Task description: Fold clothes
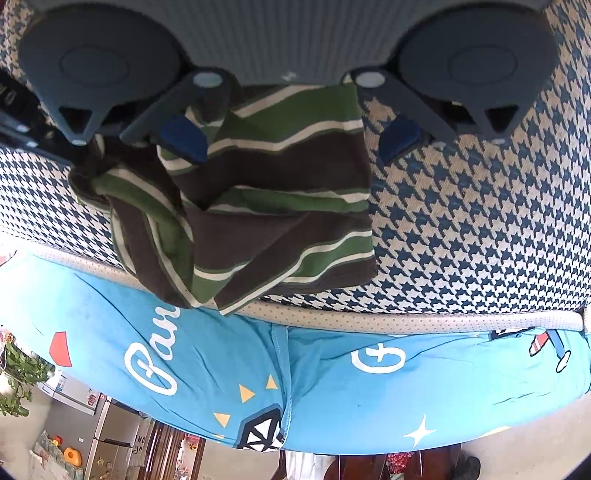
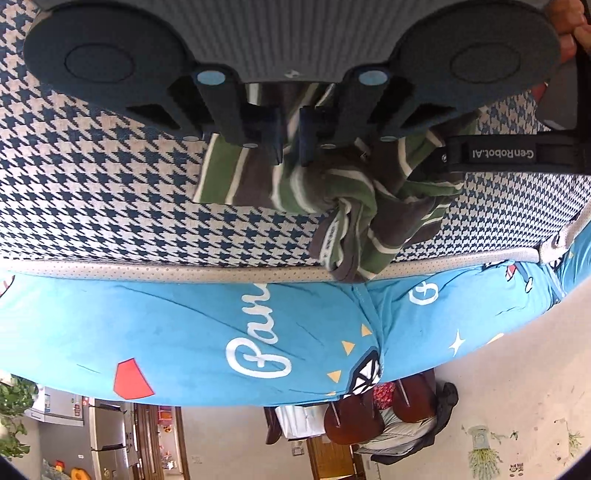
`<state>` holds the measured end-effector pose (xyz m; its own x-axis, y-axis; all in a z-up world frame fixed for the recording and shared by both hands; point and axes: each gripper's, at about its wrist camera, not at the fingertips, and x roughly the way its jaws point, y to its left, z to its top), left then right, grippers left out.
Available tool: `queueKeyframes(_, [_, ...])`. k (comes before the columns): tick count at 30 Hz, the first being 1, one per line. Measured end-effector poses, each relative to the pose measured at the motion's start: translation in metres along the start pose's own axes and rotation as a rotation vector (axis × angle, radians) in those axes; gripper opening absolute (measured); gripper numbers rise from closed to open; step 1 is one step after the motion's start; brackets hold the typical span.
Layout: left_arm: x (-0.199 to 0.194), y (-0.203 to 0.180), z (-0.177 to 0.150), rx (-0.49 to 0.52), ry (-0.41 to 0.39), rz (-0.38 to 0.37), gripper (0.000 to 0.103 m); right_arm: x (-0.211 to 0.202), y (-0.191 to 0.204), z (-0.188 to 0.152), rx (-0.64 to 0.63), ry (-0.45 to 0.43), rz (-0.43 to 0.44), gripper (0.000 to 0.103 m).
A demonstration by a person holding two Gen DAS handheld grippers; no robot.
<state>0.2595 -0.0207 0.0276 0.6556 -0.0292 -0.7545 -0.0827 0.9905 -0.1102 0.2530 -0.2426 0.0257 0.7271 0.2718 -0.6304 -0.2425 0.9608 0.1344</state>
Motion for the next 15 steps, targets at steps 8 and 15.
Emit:
queueKeyframes(8, [-0.001, -0.010, -0.005, 0.028, 0.003, 0.007, 0.103, -0.015, -0.035, 0.002, 0.096, -0.018, -0.038, 0.008])
queueKeyframes(15, [0.002, -0.013, -0.008, 0.039, 0.015, 0.018, 0.103, -0.016, -0.017, -0.002, 0.036, -0.030, 0.078, 0.010])
